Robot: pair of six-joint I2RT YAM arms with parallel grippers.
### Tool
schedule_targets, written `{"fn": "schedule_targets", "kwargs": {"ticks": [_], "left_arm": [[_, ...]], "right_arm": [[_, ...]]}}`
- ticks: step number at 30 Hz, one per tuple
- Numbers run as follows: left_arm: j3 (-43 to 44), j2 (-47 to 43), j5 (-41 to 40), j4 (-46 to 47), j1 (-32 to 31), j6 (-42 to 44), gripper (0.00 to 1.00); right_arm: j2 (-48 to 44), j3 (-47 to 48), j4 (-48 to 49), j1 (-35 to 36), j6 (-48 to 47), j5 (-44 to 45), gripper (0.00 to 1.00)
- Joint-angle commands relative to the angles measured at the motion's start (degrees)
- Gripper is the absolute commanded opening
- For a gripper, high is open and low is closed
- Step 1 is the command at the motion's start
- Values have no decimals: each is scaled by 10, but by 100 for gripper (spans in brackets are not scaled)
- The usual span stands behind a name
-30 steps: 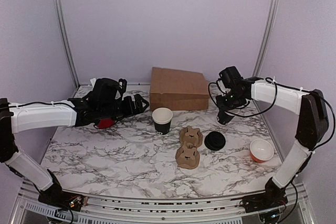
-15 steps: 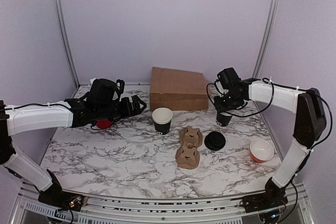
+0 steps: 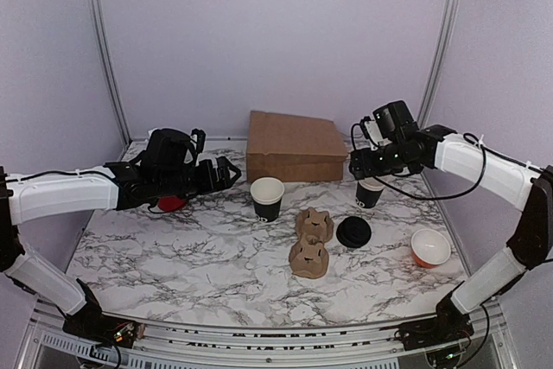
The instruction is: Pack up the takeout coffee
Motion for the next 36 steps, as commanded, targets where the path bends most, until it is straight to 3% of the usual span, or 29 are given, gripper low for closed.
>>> {"fn": "schedule_targets", "kwargs": {"ticks": [1, 8, 16, 36], "left_arm": [[15, -14, 5, -2, -3, 19, 99], [19, -6, 14, -6, -3, 27, 99], [17, -1, 13, -9, -5, 22, 99], [20, 10, 14, -16, -7, 17, 99]], "right_arm": [[-26, -45, -16, 38, 38, -6, 83], [-72, -159, 29, 51, 85, -14, 91], [-53, -229, 101, 35, 99, -60, 93], [-16, -272, 140, 22, 116, -85, 82]]}}
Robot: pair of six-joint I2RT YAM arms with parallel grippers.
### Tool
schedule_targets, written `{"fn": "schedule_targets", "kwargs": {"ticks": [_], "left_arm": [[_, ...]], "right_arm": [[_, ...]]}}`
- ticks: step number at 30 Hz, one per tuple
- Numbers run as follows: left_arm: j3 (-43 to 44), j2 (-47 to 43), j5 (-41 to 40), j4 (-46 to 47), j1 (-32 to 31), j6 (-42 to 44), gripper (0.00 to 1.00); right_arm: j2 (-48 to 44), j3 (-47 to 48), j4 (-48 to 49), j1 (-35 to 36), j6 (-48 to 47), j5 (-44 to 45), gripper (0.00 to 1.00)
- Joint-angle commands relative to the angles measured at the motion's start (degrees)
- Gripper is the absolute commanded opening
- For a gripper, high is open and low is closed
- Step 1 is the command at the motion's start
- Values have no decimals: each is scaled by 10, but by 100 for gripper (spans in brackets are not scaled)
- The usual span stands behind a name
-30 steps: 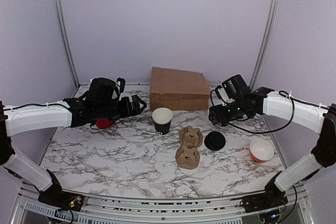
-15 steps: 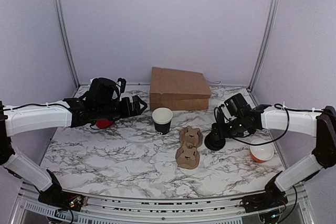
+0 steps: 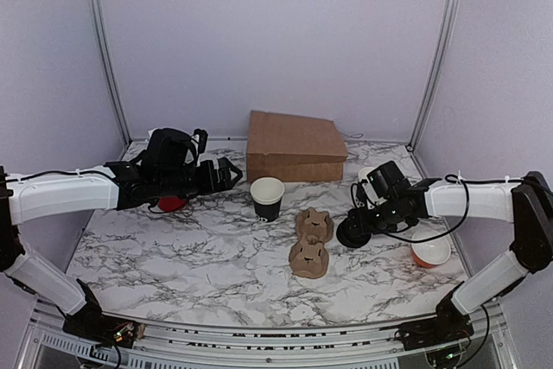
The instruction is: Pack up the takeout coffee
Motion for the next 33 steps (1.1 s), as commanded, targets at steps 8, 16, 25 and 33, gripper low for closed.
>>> {"fn": "schedule_targets", "kwargs": {"ticks": [8, 16, 25, 33], "left_arm": [[17, 17, 9, -12, -3, 2, 99], [32, 35, 15, -30, -8, 6, 99], [62, 57, 0, -76, -9, 23, 97], [115, 102, -12, -126, -15, 35, 82]], "right_arm": [[23, 4, 25, 2, 13, -5, 77], [30, 21, 11, 18, 16, 11, 71], [-6, 53, -34, 21, 13, 32, 69], [-35, 63, -57, 26, 12, 31, 69]]}}
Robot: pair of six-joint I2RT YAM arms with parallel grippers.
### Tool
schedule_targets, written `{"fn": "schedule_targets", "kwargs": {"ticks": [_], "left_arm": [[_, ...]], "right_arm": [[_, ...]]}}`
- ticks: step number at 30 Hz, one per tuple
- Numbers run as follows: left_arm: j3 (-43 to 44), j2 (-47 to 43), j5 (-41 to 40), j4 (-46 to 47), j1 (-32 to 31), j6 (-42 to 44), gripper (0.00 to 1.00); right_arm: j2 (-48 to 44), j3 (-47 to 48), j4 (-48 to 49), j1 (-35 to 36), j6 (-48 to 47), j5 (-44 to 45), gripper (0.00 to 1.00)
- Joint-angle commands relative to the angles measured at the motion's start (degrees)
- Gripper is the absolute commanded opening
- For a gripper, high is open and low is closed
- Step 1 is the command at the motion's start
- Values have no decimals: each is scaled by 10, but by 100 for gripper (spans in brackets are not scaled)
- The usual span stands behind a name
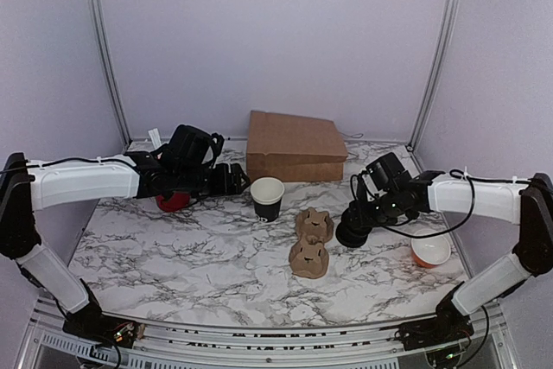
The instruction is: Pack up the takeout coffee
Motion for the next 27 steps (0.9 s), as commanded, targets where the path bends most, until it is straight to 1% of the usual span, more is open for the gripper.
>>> {"fn": "schedule_targets", "kwargs": {"ticks": [1, 11, 20, 27], "left_arm": [[42, 27, -13, -54, -5, 16, 79], [114, 87, -33, -108, -19, 32, 52], [165, 140, -48, -132, -22, 47, 40], [193, 168, -48, -139, -23, 50, 38]], "right_arm": [[-28, 26, -22, 8, 0, 7, 69], [-55, 54, -28, 15, -8, -4, 68], [-71, 80, -20, 16, -9, -27, 68], [-74, 98, -19, 17, -14, -30, 68]]}}
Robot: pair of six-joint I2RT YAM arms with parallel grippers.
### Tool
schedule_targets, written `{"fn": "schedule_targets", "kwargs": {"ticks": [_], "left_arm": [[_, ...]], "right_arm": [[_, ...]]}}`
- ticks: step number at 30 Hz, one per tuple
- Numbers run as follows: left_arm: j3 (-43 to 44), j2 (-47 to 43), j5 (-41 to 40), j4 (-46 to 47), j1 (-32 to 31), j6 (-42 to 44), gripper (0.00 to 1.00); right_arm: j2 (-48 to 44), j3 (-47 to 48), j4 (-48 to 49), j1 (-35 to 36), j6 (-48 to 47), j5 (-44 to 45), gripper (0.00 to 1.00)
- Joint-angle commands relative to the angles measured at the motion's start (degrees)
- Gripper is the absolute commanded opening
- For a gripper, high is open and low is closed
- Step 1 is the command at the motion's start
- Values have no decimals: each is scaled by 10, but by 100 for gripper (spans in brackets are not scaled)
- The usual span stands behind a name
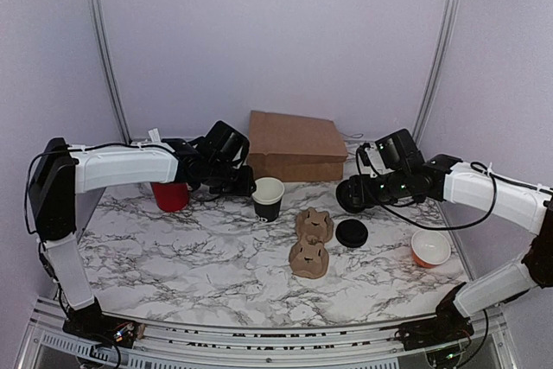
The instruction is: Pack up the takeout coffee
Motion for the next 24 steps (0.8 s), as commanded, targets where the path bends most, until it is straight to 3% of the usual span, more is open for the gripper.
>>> {"fn": "schedule_targets", "kwargs": {"ticks": [1, 17, 24], "left_arm": [[25, 18, -5, -20, -3, 10, 37], [54, 59, -8, -39, -9, 17, 27], [70, 64, -13, -54, -11, 20, 12]], "right_arm": [[-14, 29, 3, 6, -8, -8, 68], [-17, 23, 9, 6, -7, -7, 69], [-17, 20, 10, 5, -6, -6, 69]]}}
